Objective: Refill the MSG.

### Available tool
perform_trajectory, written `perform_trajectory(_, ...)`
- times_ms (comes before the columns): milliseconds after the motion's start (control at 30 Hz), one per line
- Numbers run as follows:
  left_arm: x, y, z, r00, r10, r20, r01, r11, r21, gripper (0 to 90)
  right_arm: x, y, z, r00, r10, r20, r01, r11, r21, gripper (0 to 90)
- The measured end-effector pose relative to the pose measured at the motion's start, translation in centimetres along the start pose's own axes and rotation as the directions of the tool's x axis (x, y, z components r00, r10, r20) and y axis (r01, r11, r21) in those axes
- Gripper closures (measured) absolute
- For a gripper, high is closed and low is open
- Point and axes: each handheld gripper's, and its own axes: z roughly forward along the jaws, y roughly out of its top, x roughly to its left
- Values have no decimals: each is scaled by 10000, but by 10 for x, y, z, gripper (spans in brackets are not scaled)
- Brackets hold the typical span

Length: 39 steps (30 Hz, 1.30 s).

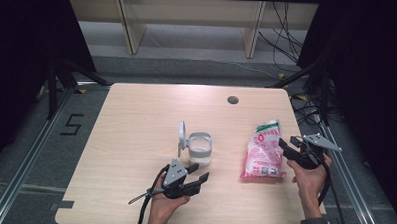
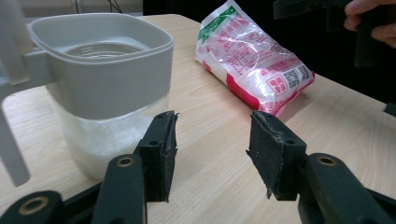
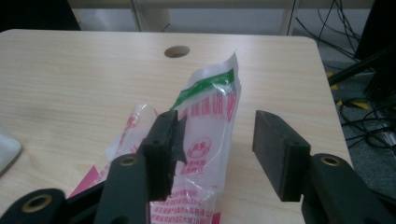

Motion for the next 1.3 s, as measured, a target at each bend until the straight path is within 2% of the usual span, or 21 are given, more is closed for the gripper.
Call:
perform_trajectory(33, 1, 0, -1, 10000, 75, -31, -75, 10000, -6, 508, -1, 2, -1, 9994, -336, -67, 335, 9994, -130, 491)
perform_trajectory(67, 2, 1, -3, 10000, 50, -46, -50, 10000, -57, 508, 3, 2, -3, 9999, -47, -136, 47, 10000, -12, 487)
perform_trajectory(133, 3, 2, -5, 9999, 51, -123, -52, 9999, -87, 507, 6, 4, -2, 9984, -425, -380, 414, 9987, -290, 479)
perform_trajectory(167, 3, 3, -7, 9998, 68, -190, -69, 10000, -45, 505, 12, 4, -3, 9991, -214, -354, 206, 9995, -229, 473)
perform_trajectory(333, 9, 6, -11, 9996, 77, -277, -85, 9996, -280, 489, 26, 5, -4, 9915, -987, -849, 970, 9950, -235, 422)
perform_trajectory(367, 11, 6, -12, 9995, 119, -293, -127, 9996, -260, 487, 31, 4, -3, 9902, -810, -1134, 797, 9967, -156, 417)
perform_trajectory(467, 13, 8, -15, 9991, 119, -417, -127, 9998, -182, 484, 43, 2, -4, 9870, -869, -1352, 882, 9961, 31, 405)
perform_trajectory(500, 13, 8, -16, 9990, 97, -430, -105, 9998, -179, 483, 45, 1, -3, 9796, -1181, -1623, 1192, 9929, -28, 401)
perform_trajectory(567, 15, 9, -17, 9987, 86, -496, -98, 9996, -252, 484, 51, -1, -3, 9756, -1372, -1713, 1407, 9900, 86, 397)
perform_trajectory(633, 18, 10, -19, 9979, 207, -612, -219, 9996, -179, 484, 58, -4, -4, 9727, -1252, -1952, 1345, 9903, 352, 394)
perform_trajectory(700, 20, 11, -21, 9968, 227, -763, -242, 9995, -182, 486, 61, -5, -3, 9651, -1586, -2085, 1670, 9857, 232, 392)
perform_trajectory(800, 25, 12, -24, 9956, 271, -899, -285, 9995, -144, 495, 65, -7, -4, 9594, -1556, -2353, 1660, 9858, 246, 383)
perform_trajectory(833, 28, 13, -26, 9946, 279, -999, -297, 9994, -163, 495, 68, -8, -4, 9617, -1237, -2448, 1361, 9901, 343, 380)
perform_trajectory(867, 29, 14, -27, 9938, 321, -1066, -340, 9993, -161, 496, 69, -9, -5, 9575, -1463, -2487, 1590, 9868, 316, 377)
perform_trajectory(1000, 35, 16, -31, 9920, 290, -1225, -319, 9993, -218, 497, 73, -12, -6, 9533, -1348, -2702, 1479, 9886, 288, 354)
perform_trajectory(1067, 37, 16, -33, 9899, 234, -1395, -264, 9995, -197, 497, 72, -12, -7, 9458, -1605, -2824, 1736, 9846, 218, 345)
perform_trajectory(1100, 40, 17, -35, 9891, 538, -1372, -566, 9983, -166, 496, 74, -13, -8, 9474, -1584, -2780, 1706, 9851, 202, 341)
perform_trajectory(1167, 43, 18, -36, 9878, 454, -1490, -483, 9987, -160, 493, 76, -14, -8, 9450, -1594, -2856, 1716, 9850, 181, 330)
perform_trajectory(1200, 44, 18, -37, 9873, 458, -1518, -482, 9988, -124, 491, 77, -14, -7, 9372, -1800, -2987, 1898, 9818, 40, 321)
perform_trajectory(1267, 46, 18, -37, 9864, 364, -1605, -392, 9991, -143, 488, 82, -16, -8, 9360, -1593, -3139, 1764, 9840, 265, 262)
perform_trajectory(1300, 47, 18, -37, 9853, 381, -1665, -411, 9991, -145, 488, 82, -16, -7, 9255, -1930, -3260, 2064, 9784, 68, 259)
